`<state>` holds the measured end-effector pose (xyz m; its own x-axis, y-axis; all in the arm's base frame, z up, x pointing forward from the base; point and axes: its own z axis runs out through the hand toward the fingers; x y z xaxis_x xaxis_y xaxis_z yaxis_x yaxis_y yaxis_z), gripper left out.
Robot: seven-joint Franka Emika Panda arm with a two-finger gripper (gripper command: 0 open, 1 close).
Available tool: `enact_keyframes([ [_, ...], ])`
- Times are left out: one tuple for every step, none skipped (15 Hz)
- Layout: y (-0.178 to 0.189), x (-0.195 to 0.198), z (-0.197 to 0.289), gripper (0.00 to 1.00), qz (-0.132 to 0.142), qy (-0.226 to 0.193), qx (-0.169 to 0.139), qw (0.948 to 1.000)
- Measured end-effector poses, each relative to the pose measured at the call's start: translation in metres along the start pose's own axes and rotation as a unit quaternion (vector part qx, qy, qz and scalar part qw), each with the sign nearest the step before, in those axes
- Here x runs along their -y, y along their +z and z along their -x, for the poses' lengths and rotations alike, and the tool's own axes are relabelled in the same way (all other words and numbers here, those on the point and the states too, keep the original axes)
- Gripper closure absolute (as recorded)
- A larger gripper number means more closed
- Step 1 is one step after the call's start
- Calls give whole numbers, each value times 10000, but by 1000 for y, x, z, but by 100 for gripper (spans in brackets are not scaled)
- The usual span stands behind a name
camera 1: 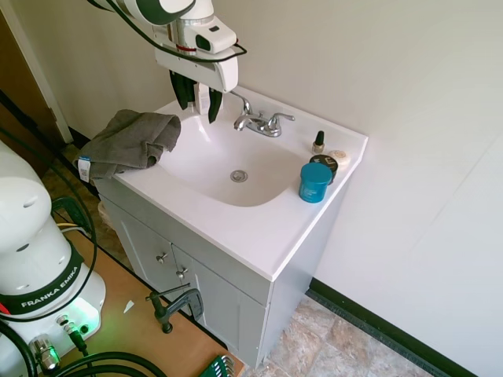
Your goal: Sanitize the sink
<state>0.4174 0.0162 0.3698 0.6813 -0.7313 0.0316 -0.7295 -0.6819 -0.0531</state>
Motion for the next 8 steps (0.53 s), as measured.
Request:
enact_keyframes([
  [0, 0, 0, 0, 1, 16, 2, 10000],
  [0, 1, 1, 0, -19, 27, -10, 10000],
  [-2, 5, 6, 0, -60, -19, -20, 10000],
  [-2, 12, 17, 0, -120, -118, -25, 9999],
  [-3, 20, 35, 0, -227, -234, -59, 9994],
  [-2, 29, 58, 0, -346, -339, -96, 9988],
  [0, 35, 81, 0, -440, -427, -123, 9980],
  [4, 39, 105, 0, -514, -512, -143, 9973],
])
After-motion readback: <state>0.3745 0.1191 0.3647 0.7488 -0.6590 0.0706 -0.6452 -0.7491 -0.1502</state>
